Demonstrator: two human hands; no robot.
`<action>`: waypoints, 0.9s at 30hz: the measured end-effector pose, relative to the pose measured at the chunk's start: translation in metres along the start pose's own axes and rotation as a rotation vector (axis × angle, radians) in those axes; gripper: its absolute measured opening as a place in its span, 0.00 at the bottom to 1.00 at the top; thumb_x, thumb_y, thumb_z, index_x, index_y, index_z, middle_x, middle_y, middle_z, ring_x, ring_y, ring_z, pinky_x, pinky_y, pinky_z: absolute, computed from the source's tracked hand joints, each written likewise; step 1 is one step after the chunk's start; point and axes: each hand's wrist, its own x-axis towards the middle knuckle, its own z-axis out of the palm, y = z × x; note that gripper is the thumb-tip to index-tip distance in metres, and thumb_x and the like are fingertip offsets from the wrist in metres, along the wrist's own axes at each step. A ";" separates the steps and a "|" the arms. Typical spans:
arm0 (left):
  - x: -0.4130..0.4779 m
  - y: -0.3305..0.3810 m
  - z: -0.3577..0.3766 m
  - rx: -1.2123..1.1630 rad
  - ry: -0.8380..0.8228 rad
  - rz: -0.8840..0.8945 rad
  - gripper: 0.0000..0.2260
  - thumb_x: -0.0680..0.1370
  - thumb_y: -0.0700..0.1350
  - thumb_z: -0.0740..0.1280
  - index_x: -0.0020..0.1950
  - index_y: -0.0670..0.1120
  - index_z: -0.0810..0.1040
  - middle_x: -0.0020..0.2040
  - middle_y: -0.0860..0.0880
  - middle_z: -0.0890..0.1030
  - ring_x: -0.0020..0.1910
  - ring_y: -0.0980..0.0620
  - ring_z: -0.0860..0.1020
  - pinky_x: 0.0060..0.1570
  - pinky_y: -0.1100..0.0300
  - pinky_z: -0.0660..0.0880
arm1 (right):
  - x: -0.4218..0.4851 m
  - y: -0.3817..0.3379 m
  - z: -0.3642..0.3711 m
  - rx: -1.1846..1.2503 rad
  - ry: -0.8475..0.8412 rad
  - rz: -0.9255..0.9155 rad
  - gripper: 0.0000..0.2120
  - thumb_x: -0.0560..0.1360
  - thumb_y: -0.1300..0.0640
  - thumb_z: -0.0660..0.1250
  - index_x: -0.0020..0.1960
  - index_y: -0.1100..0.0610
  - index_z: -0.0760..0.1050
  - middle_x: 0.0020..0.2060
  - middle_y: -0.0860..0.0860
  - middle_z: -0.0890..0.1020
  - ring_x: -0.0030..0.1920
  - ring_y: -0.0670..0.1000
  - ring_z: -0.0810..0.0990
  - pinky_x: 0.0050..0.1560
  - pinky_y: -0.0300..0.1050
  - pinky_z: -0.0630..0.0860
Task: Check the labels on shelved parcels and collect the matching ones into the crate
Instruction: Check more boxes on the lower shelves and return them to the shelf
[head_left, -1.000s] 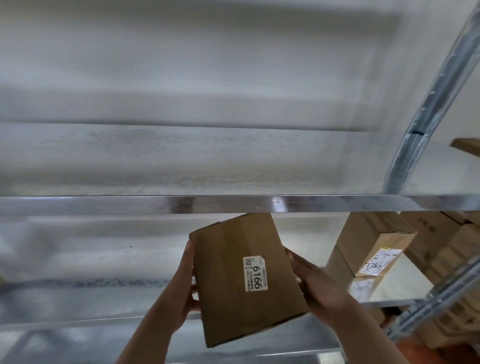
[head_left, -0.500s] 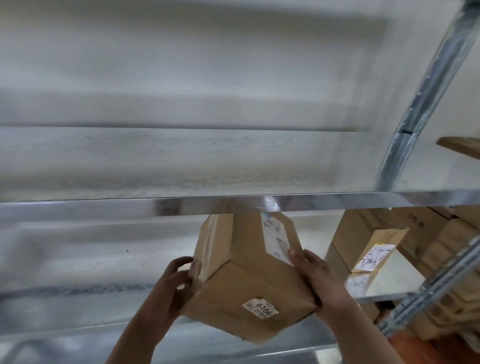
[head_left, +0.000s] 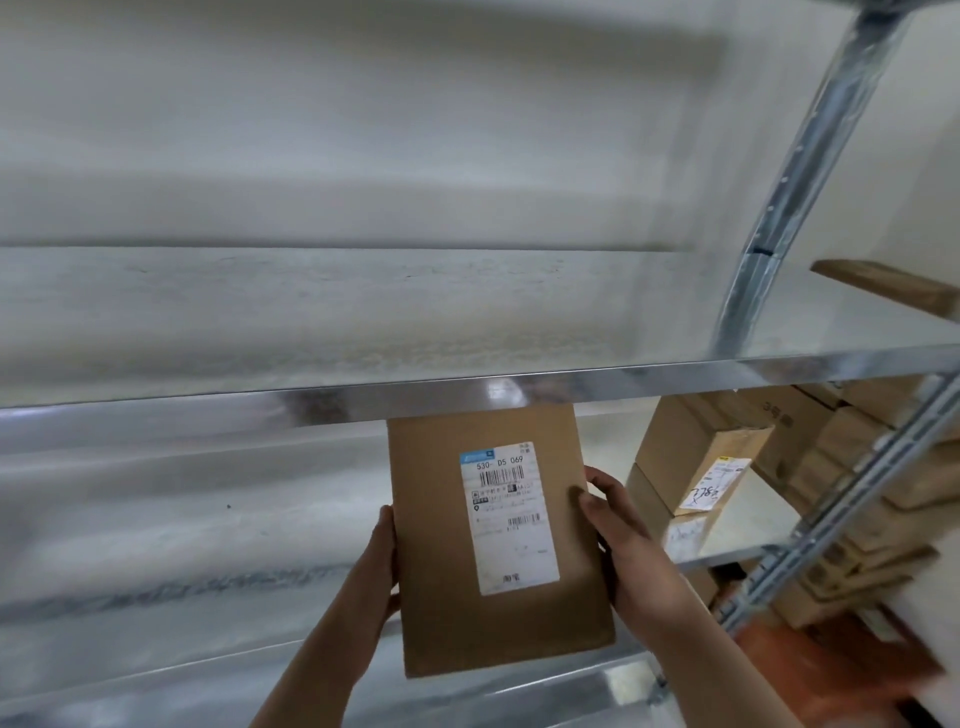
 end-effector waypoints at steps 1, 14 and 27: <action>0.002 0.000 0.001 0.004 -0.009 0.006 0.27 0.80 0.70 0.50 0.66 0.57 0.78 0.62 0.52 0.84 0.63 0.47 0.82 0.67 0.42 0.76 | 0.000 0.002 -0.001 -0.002 0.026 0.011 0.13 0.82 0.50 0.65 0.66 0.44 0.78 0.59 0.52 0.87 0.58 0.54 0.87 0.55 0.54 0.82; 0.051 0.024 0.064 0.053 0.064 0.064 0.12 0.85 0.44 0.54 0.65 0.48 0.73 0.61 0.42 0.81 0.64 0.43 0.79 0.65 0.39 0.75 | 0.042 -0.016 -0.046 -0.064 0.127 0.142 0.43 0.68 0.25 0.60 0.75 0.50 0.74 0.68 0.49 0.81 0.68 0.52 0.79 0.77 0.57 0.70; 0.142 0.040 0.143 0.040 0.139 0.131 0.23 0.87 0.59 0.46 0.60 0.54 0.79 0.62 0.48 0.82 0.62 0.47 0.79 0.67 0.41 0.74 | 0.176 -0.031 -0.096 -0.077 0.054 0.163 0.26 0.87 0.43 0.49 0.51 0.49 0.84 0.42 0.46 0.89 0.54 0.52 0.83 0.63 0.57 0.76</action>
